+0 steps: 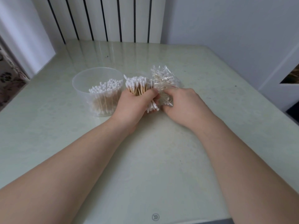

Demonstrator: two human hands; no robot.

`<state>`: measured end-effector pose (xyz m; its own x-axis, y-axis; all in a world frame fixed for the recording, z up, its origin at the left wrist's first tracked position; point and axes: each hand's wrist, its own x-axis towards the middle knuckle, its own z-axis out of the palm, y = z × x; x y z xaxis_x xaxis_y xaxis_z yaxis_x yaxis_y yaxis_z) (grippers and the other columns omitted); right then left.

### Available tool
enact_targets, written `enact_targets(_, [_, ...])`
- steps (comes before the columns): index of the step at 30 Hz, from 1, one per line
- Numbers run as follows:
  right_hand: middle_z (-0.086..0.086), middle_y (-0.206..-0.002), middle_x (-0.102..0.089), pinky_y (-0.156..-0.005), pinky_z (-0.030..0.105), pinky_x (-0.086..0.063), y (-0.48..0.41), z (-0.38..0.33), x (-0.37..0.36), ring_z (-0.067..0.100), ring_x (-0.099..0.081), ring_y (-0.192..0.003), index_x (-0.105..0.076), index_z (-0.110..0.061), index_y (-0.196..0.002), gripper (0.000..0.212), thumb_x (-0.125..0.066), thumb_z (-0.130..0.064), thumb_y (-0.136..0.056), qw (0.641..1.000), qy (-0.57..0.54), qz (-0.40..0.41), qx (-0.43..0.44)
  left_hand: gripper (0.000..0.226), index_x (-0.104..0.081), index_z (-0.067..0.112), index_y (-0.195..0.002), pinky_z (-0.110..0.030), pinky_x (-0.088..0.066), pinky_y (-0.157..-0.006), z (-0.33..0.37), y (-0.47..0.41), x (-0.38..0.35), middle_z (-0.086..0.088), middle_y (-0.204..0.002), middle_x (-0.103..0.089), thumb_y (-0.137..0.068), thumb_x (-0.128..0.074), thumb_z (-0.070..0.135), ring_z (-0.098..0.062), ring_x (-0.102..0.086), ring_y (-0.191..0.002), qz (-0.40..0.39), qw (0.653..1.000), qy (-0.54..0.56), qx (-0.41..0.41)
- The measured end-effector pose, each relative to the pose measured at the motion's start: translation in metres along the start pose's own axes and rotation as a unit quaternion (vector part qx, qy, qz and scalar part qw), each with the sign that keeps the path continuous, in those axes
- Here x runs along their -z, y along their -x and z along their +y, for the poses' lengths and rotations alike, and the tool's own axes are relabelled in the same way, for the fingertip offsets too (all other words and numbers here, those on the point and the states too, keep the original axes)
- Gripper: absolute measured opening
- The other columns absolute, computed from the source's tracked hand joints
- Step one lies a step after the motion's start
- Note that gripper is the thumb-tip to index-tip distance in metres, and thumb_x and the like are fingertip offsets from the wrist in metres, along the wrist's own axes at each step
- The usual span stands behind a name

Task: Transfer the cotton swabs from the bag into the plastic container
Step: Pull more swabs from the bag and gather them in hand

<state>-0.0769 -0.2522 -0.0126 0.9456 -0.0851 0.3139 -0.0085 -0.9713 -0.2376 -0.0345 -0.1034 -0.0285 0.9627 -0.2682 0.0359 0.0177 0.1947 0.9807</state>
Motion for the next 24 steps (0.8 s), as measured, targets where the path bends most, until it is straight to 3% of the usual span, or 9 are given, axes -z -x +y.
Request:
enact_targets(4, [0.007,-0.111,-0.066,-0.09,0.033,-0.041,-0.006,0.001,-0.003,0.03,-0.059,-0.106,-0.07,-0.019,-0.114,0.029,-0.055,-0.024,-0.09,0.998,0.055,-0.02,0.037,0.01,-0.069,0.008,-0.084,-0.034,-0.052,-0.068,0.001,0.001,0.001,-0.008,-0.078,-0.071,-0.092,-0.066,0.003,-0.019,-0.066,-0.069,-0.013,1.0,-0.007,-0.002])
enact_targets(8, [0.013,-0.102,-0.064,-0.081,0.033,-0.045,-0.013,0.004,-0.004,0.035,-0.06,-0.099,-0.072,-0.018,-0.11,0.029,-0.055,-0.021,-0.088,0.998,0.063,-0.017,0.017,0.012,-0.069,0.009,-0.083,-0.033,-0.052,-0.067,0.002,0.002,0.0,-0.006,-0.076,-0.071,-0.092,-0.066,0.003,-0.017,-0.066,-0.069,-0.019,1.0,-0.008,0.001])
enact_targets(13, [0.008,-0.105,-0.059,-0.086,0.033,-0.046,-0.013,0.006,-0.002,0.031,-0.058,-0.104,-0.075,-0.028,-0.11,0.025,-0.058,-0.034,-0.092,0.997,0.037,-0.056,0.035,0.01,-0.069,0.006,-0.081,-0.037,-0.049,-0.07,0.0,0.0,0.0,-0.014,-0.077,-0.068,-0.09,-0.066,0.005,-0.024,-0.064,-0.073,-0.024,1.0,-0.018,-0.003])
enact_targets(18, [0.006,-0.095,-0.058,-0.076,0.036,-0.049,-0.012,0.003,-0.003,0.03,-0.059,-0.094,-0.073,-0.022,-0.101,0.021,-0.055,-0.03,-0.094,0.997,0.05,-0.036,0.05,0.01,-0.076,0.004,-0.092,-0.044,-0.057,-0.081,-0.001,-0.001,0.001,-0.016,-0.093,-0.077,-0.085,-0.071,0.009,-0.032,-0.074,-0.089,-0.002,1.0,-0.013,0.01])
enact_targets(24, [0.008,-0.082,-0.069,-0.073,0.034,-0.05,-0.009,0.01,0.003,0.031,-0.062,-0.084,-0.073,-0.019,-0.092,0.018,-0.058,-0.027,-0.093,0.999,-0.029,0.026,-0.001,0.013,-0.073,0.014,-0.086,-0.038,-0.057,-0.074,0.001,0.0,-0.002,-0.005,-0.083,-0.075,-0.089,-0.068,0.003,-0.022,-0.071,-0.076,0.004,1.0,-0.006,0.005])
